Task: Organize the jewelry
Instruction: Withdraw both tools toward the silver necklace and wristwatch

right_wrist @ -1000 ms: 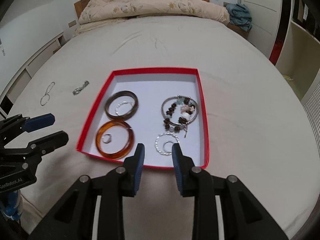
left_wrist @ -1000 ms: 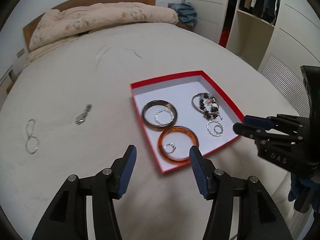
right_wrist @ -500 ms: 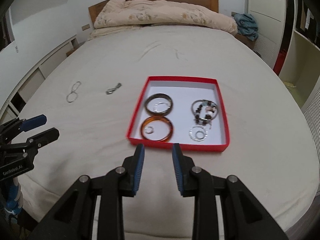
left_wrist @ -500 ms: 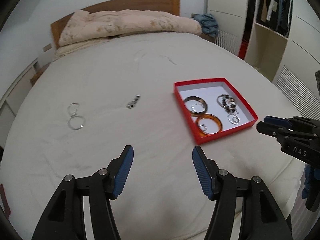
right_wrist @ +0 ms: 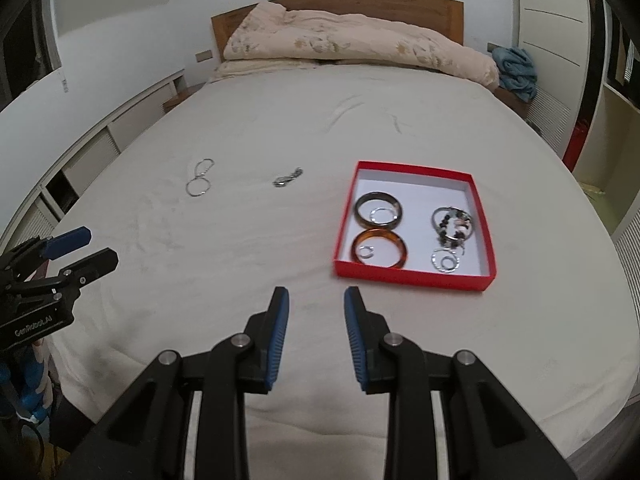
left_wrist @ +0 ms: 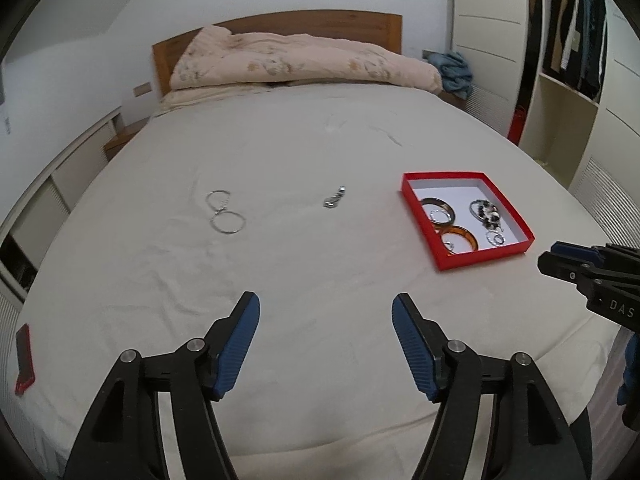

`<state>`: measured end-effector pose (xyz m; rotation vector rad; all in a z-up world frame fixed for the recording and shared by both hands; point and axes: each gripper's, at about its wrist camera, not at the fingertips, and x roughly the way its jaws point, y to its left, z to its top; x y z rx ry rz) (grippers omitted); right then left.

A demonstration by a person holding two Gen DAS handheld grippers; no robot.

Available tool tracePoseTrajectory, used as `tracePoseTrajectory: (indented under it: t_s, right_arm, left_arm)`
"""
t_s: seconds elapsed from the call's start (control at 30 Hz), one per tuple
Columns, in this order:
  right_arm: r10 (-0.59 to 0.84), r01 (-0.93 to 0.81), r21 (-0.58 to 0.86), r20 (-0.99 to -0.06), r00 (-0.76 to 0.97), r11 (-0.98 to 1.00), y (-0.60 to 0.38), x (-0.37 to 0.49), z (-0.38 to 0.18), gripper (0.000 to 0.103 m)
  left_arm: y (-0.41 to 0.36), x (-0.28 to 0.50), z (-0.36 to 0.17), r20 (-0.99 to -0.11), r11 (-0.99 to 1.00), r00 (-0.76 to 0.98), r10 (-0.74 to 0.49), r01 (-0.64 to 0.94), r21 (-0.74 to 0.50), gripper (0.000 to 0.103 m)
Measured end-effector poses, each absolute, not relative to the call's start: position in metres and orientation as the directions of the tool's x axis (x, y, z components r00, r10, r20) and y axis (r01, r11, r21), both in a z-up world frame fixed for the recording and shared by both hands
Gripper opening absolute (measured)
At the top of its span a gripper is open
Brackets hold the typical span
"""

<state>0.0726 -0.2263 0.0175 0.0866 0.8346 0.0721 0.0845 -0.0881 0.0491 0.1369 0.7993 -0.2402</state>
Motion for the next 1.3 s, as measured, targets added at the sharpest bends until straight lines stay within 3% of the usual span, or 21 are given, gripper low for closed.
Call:
tracePoseTrajectory:
  t_s: [1.0,1.17,1.3]
  right_arm:
    - [0.211,-0.184,0.11,-0.641,0.738,0.977,-0.147,-0.004,0.068,0.028]
    - [0.217,-0.184,0.118,-0.629,0.746,0.976,-0.146,-0.01,0.073,0.037]
    - [0.211,-0.181,0.114,-0.634,0.744,0.977,-0.147,-0.004,0.075,0.038]
  left_arm:
    - [-0.024,-0.016,0.103,-0.59,0.991,0.806,-0.057,0.116,0.063,0.077]
    - [-0.018,-0.016,0.107,-0.577,0.994,0.816,-0.047,0.096,0.056,0.077]
    - [-0.01,-0.005,0.1,-0.595,0.997,0.801,-0.062,0.083,0.008,0.077]
